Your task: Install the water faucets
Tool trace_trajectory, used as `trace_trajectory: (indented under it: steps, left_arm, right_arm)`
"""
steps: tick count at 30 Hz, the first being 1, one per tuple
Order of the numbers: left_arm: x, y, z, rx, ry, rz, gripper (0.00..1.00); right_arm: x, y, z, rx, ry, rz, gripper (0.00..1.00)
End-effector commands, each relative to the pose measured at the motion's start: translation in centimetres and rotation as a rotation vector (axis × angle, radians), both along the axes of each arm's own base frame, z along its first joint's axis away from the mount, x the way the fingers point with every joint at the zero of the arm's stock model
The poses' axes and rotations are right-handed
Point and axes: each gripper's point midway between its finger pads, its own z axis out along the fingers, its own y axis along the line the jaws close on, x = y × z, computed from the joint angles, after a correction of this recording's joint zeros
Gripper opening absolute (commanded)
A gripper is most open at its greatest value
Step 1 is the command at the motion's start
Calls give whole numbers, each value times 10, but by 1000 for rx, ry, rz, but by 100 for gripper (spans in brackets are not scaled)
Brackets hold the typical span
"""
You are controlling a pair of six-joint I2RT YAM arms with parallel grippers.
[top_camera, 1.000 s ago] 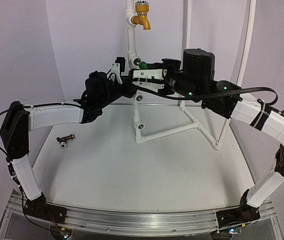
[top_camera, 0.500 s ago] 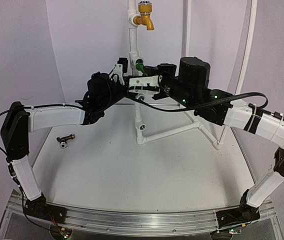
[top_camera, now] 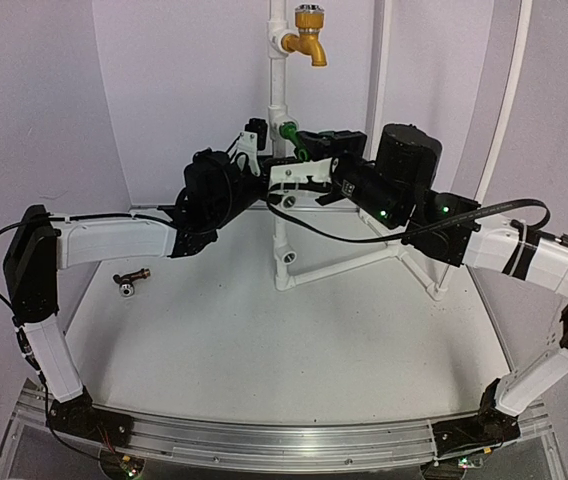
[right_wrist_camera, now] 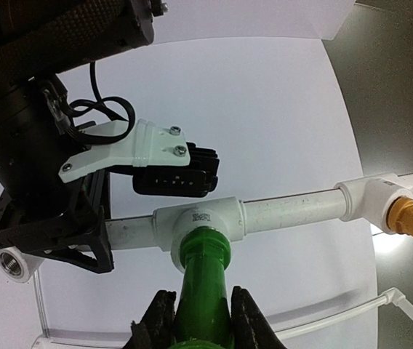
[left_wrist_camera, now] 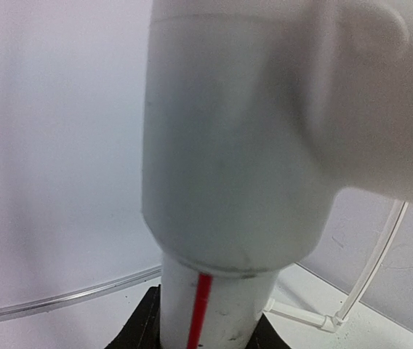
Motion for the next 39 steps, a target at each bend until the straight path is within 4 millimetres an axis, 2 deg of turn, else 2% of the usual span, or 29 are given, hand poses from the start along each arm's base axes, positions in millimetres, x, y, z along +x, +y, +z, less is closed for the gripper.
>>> trace_trajectory:
  steps: [1,10,14,21,34,39]
  left_arm:
    - [-18,-18,-23,3,113,-51,0]
    - [-22,-24,-25,11,113,-77,0]
    - [-23,-24,-26,12,115,-82,0]
    - [-24,-25,-26,11,120,-91,0]
    - [-24,-28,-26,7,124,-99,0]
    - [-24,-30,-26,5,124,-104,0]
  right_arm:
    - [-8,-29,49,132,-91,-45,0]
    - [-2,-31,41,104,-84,-69,0]
    - [1,-31,28,69,-62,-75,0]
    - [4,-36,26,76,-47,-87,0]
    - [11,-22,8,45,-19,-71,0]
    - [15,-18,-7,11,-2,-80,0]
